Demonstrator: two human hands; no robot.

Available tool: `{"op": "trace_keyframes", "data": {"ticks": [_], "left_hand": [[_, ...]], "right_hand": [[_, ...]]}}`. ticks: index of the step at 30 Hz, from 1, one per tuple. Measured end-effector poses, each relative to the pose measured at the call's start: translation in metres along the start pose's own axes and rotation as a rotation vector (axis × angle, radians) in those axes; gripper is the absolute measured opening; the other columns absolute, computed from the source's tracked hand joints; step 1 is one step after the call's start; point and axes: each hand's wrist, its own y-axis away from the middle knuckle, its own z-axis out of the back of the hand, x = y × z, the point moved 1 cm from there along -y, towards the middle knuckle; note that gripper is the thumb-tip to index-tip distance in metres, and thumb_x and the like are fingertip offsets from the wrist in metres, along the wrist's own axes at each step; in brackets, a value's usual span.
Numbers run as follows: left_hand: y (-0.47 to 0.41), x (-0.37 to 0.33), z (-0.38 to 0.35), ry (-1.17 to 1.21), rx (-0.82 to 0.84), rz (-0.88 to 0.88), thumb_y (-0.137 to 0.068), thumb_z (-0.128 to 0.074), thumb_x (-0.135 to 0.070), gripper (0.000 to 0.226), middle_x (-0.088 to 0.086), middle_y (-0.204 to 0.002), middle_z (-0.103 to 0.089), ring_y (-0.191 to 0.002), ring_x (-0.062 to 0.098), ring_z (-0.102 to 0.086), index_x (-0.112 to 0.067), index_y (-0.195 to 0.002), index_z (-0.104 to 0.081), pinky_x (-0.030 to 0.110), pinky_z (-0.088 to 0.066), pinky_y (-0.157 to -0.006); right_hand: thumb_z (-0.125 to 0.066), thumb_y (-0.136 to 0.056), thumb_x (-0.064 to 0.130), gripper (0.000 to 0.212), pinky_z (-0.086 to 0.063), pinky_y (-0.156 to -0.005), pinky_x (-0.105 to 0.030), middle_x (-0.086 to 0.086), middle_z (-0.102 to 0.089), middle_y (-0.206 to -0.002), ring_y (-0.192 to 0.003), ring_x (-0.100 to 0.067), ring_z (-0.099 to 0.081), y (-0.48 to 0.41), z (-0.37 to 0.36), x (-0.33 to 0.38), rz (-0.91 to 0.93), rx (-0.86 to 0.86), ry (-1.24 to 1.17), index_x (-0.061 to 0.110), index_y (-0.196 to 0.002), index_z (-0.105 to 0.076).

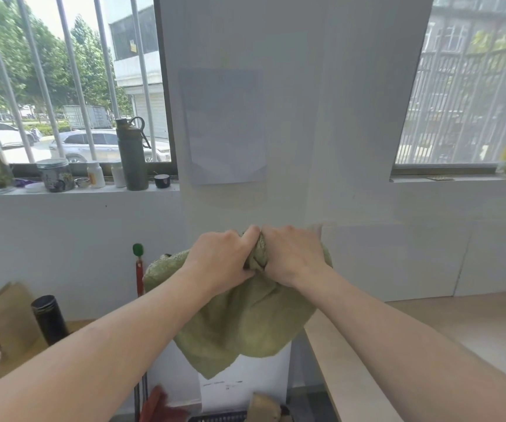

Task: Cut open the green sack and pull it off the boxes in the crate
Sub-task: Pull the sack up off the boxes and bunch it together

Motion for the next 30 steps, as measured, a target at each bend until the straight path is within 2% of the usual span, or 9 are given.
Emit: {"op": "trace_keyframes", "data": {"ticks": [5,8,10,14,16,18,20,26,30], "left_hand": [[-0.009,-0.001,0.010,0.047,0.059,0.023,-0.085,-0.064,-0.053,0.045,0.007,-0.095,-0.068,-0.089,0.036,-0.069,-0.021,-0.114,-0.050,0.034,-0.043,-0.064],[-0.014,0.006,0.015,0.199,0.003,0.066,-0.078,-0.067,-0.048,0.030,0.005,-0.088,-0.070,-0.085,0.034,-0.068,-0.025,-0.089,-0.051,0.033,-0.046,-0.065],[-0.018,0.012,0.017,0.337,-0.024,0.118,-0.073,-0.067,-0.044,0.025,0.000,-0.077,-0.068,-0.075,0.029,-0.065,-0.026,-0.074,-0.049,0.031,-0.045,-0.062],[-0.024,0.016,0.026,0.608,0.060,0.162,-0.071,-0.070,-0.038,0.027,-0.007,-0.055,-0.060,-0.054,0.015,-0.057,-0.018,-0.058,-0.056,0.029,-0.044,-0.052],[-0.025,0.014,0.028,0.762,0.150,0.173,-0.073,-0.071,-0.029,0.033,-0.006,-0.050,-0.053,-0.048,0.015,-0.047,-0.008,-0.056,-0.052,0.032,-0.041,-0.050],[-0.023,0.011,0.029,0.933,0.244,0.185,-0.073,-0.071,-0.021,0.032,0.000,-0.054,-0.042,-0.050,0.017,-0.039,-0.009,-0.057,-0.045,0.033,-0.033,-0.050],[-0.022,0.010,0.032,1.032,0.313,0.182,-0.075,-0.070,-0.016,0.028,0.001,-0.058,-0.039,-0.052,0.017,-0.036,-0.013,-0.061,-0.046,0.030,-0.030,-0.051],[-0.018,0.008,0.033,0.976,0.392,0.136,-0.074,-0.075,-0.026,0.029,-0.002,-0.064,-0.052,-0.057,0.016,-0.047,-0.009,-0.073,-0.051,0.033,-0.042,-0.057],[-0.010,0.006,0.030,0.434,0.243,0.050,-0.064,-0.080,-0.059,0.076,-0.005,-0.096,-0.066,-0.086,0.018,-0.065,-0.024,-0.123,-0.048,0.038,-0.057,-0.077]], "right_hand": [[-0.067,-0.073,0.019,0.034,-0.035,-0.075,-0.039,-0.002,-0.067,-0.095,-0.091,-0.030,-0.065,0.000,-0.004,-0.006,0.041,-0.084,0.034,0.022,-0.102,-0.049],[-0.075,-0.063,0.030,0.056,-0.035,-0.089,-0.044,-0.004,-0.064,-0.103,-0.095,-0.031,-0.063,0.001,-0.007,-0.010,0.080,-0.208,0.123,0.023,-0.115,-0.057],[-0.081,-0.057,0.035,0.077,-0.033,-0.099,-0.047,-0.008,-0.061,-0.119,-0.110,-0.033,-0.061,0.005,-0.007,-0.008,0.111,-0.315,0.133,0.019,-0.128,-0.057],[-0.092,-0.046,0.038,0.119,-0.028,-0.116,-0.054,-0.012,-0.052,-0.141,-0.143,-0.035,-0.042,0.011,-0.006,-0.006,0.100,-0.307,0.110,0.010,-0.149,-0.041],[-0.090,-0.050,0.032,0.101,-0.033,-0.112,-0.051,-0.010,-0.059,-0.129,-0.132,-0.034,-0.051,0.009,-0.007,-0.008,0.082,-0.343,0.132,0.009,-0.139,-0.050],[-0.077,-0.062,0.015,0.056,-0.040,-0.101,-0.046,-0.008,-0.064,-0.102,-0.100,-0.033,-0.061,0.006,-0.007,-0.009,0.092,-0.479,0.173,0.010,-0.115,-0.061],[-0.067,-0.068,0.005,0.031,-0.042,-0.090,-0.043,-0.007,-0.061,-0.084,-0.079,-0.032,-0.057,0.003,-0.006,-0.011,0.124,-0.558,0.194,0.011,-0.097,-0.061],[-0.065,-0.061,0.003,0.024,-0.041,-0.071,-0.041,-0.005,-0.058,-0.068,-0.064,-0.030,-0.053,0.000,-0.008,-0.016,0.128,-0.510,0.223,0.013,-0.081,-0.058],[-0.069,-0.060,0.012,0.025,-0.030,-0.068,-0.038,-0.001,-0.061,-0.066,-0.064,-0.028,-0.057,0.000,-0.007,-0.013,0.035,-0.320,0.152,0.019,-0.075,-0.050]]}}
